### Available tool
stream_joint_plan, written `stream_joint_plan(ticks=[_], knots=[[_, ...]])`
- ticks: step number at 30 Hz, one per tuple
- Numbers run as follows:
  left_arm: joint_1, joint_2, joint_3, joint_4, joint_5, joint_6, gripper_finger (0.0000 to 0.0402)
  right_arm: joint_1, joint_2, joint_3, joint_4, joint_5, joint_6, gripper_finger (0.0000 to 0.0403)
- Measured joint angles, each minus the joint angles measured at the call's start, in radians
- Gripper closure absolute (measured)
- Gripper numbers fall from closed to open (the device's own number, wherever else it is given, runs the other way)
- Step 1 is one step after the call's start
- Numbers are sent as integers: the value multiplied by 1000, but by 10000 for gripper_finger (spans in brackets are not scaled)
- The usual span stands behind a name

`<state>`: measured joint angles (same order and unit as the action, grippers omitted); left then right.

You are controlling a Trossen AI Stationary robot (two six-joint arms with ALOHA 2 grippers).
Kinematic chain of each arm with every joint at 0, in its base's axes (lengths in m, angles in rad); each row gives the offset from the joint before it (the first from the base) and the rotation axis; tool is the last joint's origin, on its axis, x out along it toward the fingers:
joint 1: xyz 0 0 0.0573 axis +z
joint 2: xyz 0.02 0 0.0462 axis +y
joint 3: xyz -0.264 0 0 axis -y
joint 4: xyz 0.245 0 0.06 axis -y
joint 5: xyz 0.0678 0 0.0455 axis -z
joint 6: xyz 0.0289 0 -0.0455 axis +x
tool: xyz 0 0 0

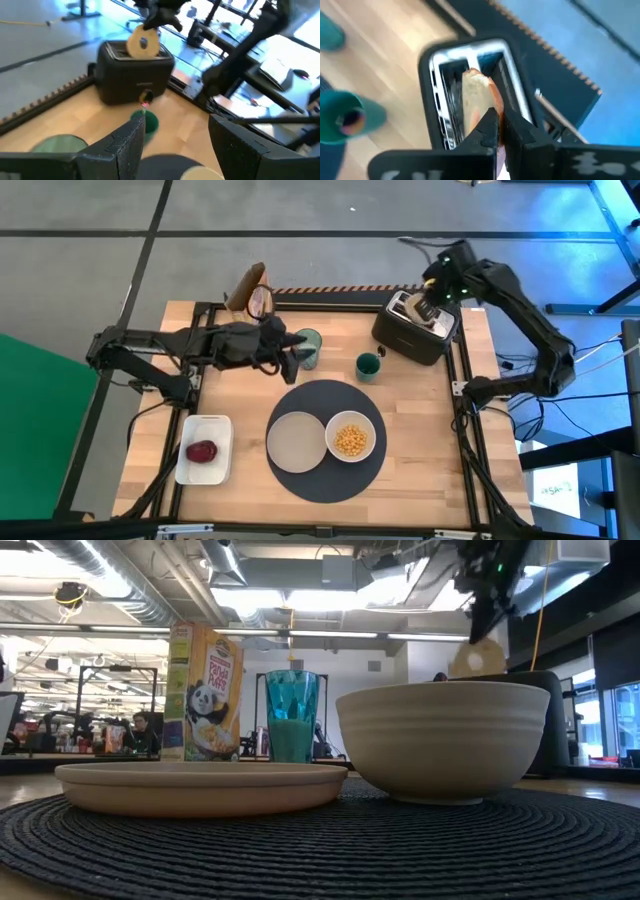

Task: Arrange a breakfast setting
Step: Put the bagel on the gray plate

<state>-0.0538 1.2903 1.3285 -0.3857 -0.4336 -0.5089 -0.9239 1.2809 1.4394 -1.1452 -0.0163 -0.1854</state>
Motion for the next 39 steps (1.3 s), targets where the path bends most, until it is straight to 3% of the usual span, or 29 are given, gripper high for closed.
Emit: stream_joint_plan(ticks=[3,8,11,15,21,30,39], knots=[[20,3,-1,63,-3,41,182,0,-38,60,-11,-95,45,400],[53,59,-1,214,45,75,153,2,-100,115,58,-450,162,401],[76,104,-1,315,116,74,127,29,-129,116,140,-592,230,402],[98,176,-1,486,192,68,90,115,-143,116,218,-595,284,402],[133,250,-1,597,179,77,67,280,-137,116,300,-576,321,402],[135,276,-1,644,190,147,112,421,-130,115,344,-472,338,402],[134,276,-1,643,200,178,156,494,-83,115,398,-465,339,402]])
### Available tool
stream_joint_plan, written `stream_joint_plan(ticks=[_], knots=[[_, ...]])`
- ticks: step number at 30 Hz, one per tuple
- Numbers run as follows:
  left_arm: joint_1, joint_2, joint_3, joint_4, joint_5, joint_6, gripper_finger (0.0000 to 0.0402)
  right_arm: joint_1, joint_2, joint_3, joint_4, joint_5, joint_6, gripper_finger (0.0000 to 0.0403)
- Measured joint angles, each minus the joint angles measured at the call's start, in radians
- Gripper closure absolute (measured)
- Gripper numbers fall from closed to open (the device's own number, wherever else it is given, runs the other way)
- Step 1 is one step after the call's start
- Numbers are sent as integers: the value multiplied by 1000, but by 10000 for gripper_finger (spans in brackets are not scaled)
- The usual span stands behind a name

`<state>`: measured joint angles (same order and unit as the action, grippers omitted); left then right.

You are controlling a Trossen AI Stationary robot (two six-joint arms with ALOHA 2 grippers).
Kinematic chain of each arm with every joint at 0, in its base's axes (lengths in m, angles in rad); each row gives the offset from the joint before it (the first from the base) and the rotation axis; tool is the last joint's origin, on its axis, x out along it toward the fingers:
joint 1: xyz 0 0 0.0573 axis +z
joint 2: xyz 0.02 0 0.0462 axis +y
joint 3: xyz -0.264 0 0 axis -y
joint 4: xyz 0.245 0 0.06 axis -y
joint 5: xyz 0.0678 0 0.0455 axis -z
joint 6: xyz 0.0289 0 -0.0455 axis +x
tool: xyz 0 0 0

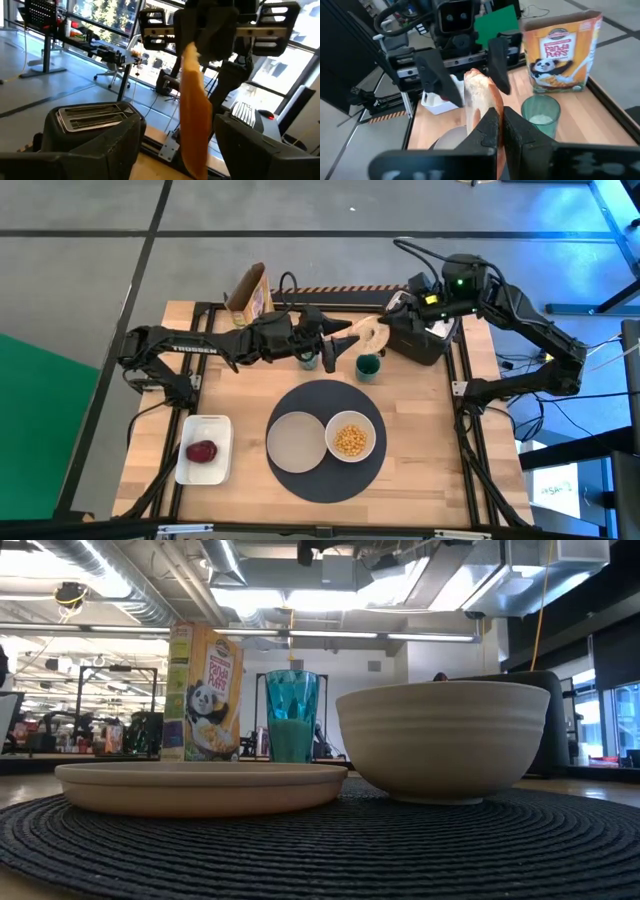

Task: Arrange a breakfast setting
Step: Put the bagel on the gray plate

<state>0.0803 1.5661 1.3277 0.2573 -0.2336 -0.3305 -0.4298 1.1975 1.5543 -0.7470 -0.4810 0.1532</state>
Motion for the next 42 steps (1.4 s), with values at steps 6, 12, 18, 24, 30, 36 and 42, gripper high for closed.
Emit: stream_joint_plan(ticks=[6,12,18,24,30,36,42], knots=[[-1,-1,1,-57,-28,-22,238,18,19,0,13,1,8,402],[15,-3,1,-140,87,-85,379,18,19,0,14,-1,37,374],[10,-14,1,-197,99,-123,389,18,17,0,24,-5,52,298],[-33,-60,3,-558,240,-309,396,17,-11,0,4,13,83,232],[-193,-67,-45,-981,384,-534,395,17,-56,1,-54,87,79,213],[-313,-66,-231,-922,413,-722,394,17,-67,1,-70,106,69,212],[-299,-66,-432,-785,412,-804,394,17,-49,1,-66,106,49,212]])
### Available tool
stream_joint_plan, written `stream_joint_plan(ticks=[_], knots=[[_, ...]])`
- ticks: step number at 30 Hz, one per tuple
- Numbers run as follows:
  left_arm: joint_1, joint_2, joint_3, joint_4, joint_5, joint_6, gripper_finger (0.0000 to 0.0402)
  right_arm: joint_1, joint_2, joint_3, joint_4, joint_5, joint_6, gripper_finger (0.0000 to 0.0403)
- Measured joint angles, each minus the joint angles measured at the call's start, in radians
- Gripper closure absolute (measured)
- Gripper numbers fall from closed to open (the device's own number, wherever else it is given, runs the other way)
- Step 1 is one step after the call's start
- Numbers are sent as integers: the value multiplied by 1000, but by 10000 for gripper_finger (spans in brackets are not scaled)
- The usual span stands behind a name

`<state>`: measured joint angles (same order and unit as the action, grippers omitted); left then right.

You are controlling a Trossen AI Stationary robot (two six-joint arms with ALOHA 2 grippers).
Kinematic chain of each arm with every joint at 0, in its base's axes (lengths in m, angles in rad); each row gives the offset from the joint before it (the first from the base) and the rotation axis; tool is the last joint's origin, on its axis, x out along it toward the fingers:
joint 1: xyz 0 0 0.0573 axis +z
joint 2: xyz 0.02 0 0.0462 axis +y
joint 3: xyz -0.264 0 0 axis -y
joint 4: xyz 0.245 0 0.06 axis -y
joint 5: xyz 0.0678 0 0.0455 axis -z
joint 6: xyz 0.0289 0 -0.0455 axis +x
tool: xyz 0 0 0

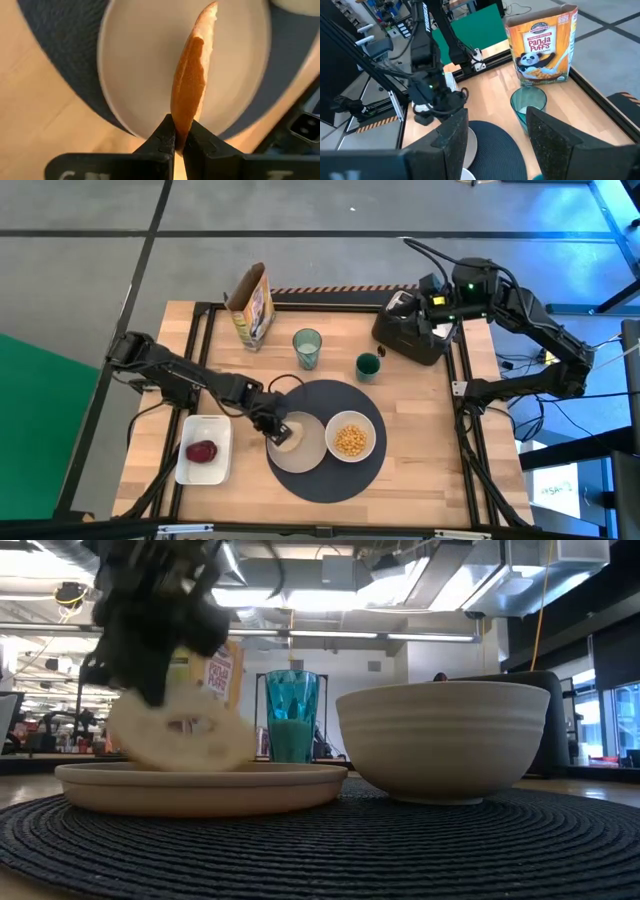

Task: Arrange a breakfast setting
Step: Put the bagel on the gray plate, then put the apple on the gray plate

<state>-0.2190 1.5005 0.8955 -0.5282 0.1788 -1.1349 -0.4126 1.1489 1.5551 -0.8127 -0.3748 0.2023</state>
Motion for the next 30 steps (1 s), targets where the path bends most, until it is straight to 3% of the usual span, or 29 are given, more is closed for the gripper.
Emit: stream_joint_plan(ticks=[5,15,24,30], knots=[[23,0,-99,143,10,-60,389,0,1,0,-4,-1,0,212],[36,-8,-107,69,-35,-43,312,0,0,0,-75,17,6,212],[19,-52,16,-275,96,-26,252,1,0,0,-83,24,7,212],[-81,-124,180,-536,108,-10,240,1,-2,0,-134,8,3,212]])
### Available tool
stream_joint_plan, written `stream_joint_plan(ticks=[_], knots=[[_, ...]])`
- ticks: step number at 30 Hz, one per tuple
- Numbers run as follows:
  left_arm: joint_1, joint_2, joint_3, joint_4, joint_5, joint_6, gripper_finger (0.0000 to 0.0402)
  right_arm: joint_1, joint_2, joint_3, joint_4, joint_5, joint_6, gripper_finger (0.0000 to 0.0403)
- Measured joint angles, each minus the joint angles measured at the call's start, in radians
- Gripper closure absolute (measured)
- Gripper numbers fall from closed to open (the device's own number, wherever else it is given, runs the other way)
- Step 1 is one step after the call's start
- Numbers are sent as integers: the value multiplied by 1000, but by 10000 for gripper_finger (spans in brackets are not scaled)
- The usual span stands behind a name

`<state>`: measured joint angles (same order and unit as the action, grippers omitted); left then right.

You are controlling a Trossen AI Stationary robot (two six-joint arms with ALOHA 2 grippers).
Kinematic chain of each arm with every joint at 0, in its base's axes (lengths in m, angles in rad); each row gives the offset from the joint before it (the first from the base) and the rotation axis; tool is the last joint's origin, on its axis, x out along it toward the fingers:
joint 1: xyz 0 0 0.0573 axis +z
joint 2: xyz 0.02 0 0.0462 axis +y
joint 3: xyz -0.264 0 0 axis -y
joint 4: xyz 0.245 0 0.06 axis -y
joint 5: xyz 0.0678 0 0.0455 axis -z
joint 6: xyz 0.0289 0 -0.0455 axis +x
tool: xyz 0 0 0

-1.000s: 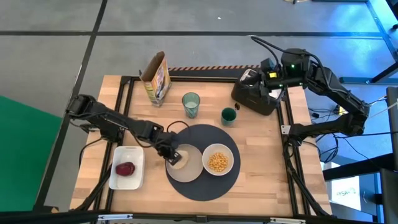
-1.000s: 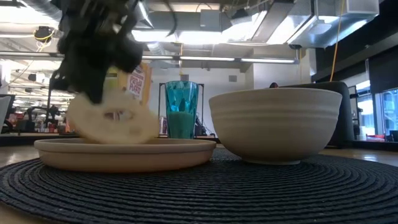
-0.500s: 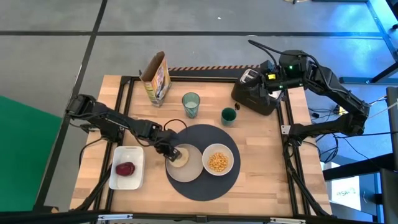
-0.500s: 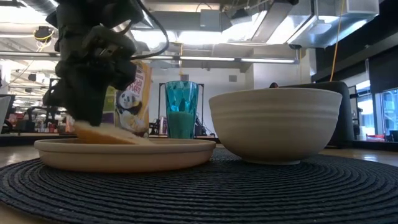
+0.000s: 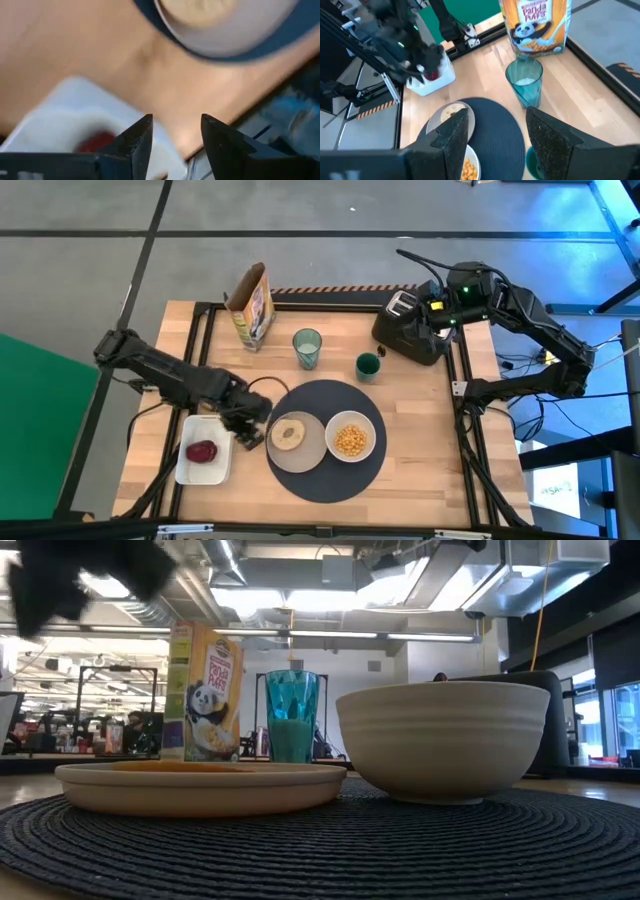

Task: Arrange a breakfast setting
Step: Put the apple on the gray plate

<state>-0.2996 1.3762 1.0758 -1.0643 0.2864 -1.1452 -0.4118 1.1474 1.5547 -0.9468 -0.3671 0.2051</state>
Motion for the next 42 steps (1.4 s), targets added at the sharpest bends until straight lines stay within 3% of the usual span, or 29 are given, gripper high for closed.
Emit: stream_joint_plan(ticks=[7,14,18,26,32,38,42], knots=[[-223,-53,45,-121,-16,82,199,0,0,0,-20,-3,-50,212],[-416,-55,40,-207,-74,75,124,0,0,0,-29,-3,-86,212],[-488,-55,16,-249,-141,111,81,14,-2,0,-74,5,-30,212],[-525,-82,-181,-80,-133,158,37,182,-4,0,-3,251,103,212],[-524,-127,-283,-59,-146,183,39,252,8,0,78,328,189,212],[-526,-193,-410,129,-79,182,39,328,9,0,76,411,263,212],[-526,-215,-450,179,-102,179,39,382,9,0,75,478,291,212]])
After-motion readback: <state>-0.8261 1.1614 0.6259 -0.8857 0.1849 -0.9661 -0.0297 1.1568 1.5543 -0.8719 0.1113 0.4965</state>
